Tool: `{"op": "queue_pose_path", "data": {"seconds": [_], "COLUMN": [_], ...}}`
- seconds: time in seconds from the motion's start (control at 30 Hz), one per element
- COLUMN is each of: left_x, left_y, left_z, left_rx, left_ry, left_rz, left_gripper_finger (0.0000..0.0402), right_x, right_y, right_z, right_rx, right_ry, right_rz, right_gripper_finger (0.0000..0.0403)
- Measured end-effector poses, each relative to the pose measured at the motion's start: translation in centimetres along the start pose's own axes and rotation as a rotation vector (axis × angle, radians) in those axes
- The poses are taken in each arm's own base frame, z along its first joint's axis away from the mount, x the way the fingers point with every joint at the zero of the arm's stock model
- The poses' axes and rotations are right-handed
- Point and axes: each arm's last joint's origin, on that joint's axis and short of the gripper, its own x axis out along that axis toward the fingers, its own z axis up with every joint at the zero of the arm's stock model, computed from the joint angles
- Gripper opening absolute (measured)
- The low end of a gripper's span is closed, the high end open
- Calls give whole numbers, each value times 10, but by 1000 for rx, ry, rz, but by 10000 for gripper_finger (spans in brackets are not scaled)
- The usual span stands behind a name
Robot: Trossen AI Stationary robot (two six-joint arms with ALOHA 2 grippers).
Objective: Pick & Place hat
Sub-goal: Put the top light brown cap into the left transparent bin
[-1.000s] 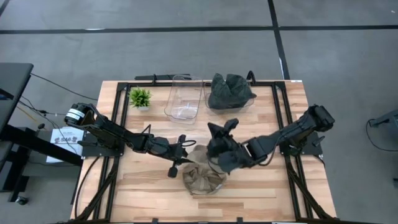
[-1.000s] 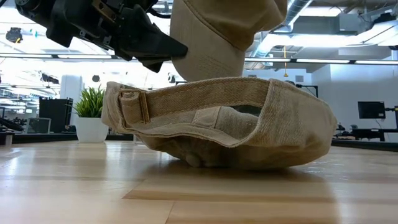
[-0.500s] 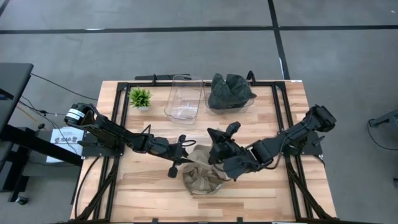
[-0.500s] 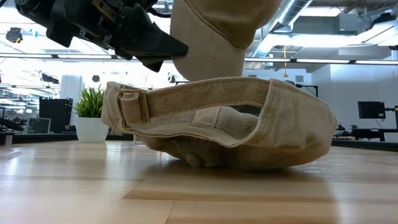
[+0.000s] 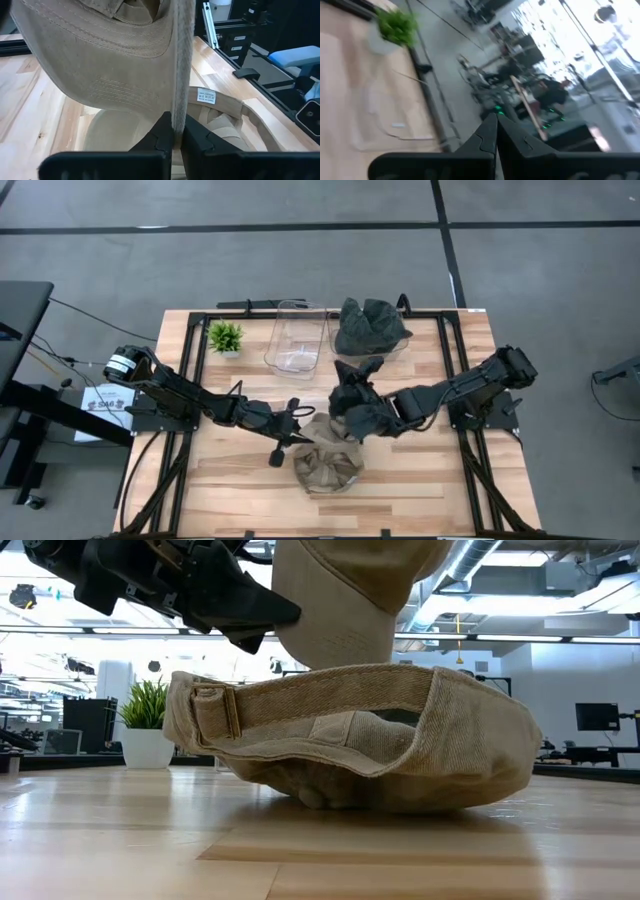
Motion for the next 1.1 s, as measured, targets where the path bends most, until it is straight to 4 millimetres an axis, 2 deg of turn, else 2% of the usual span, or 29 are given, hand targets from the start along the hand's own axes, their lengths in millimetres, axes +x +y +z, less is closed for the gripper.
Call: {"op": "queue_pose_path", "data": {"seconds": [0.1,0.23,0.33,0.47,0.57,0.73,0.8,0.9,1.1], "left_x": [0,0,0,-1,-2,-6,-9,-14,-22], "left_y": [-1,-2,-3,-9,-19,-34,-38,-45,-57], "left_z": [0,0,0,0,1,7,12,17,24], "left_rx": [0,0,1,23,82,175,197,231,263], "left_ry": [-6,-7,-4,-8,-18,-75,-108,-137,-180], "left_rz": [-19,-59,-102,-177,-246,-333,-346,-367,-405], "left_gripper_finger": [15,18,14,16,17,15,18,17,17], "right_x": [12,24,27,20,8,-13,-17,-20,-15], "right_y": [-9,-31,-57,-96,-122,-152,-156,-145,-88], "right_z": [-1,-2,-4,-12,-20,-41,-48,-61,-109], "right_rx": [-17,12,90,208,334,527,555,549,540], "right_ry": [30,50,53,30,-64,-234,-256,-265,-213], "right_rz": [-41,-79,-111,-126,-26,340,478,603,611], "right_gripper_finger": [0,0,0,0,0,0,0,0,0]}}
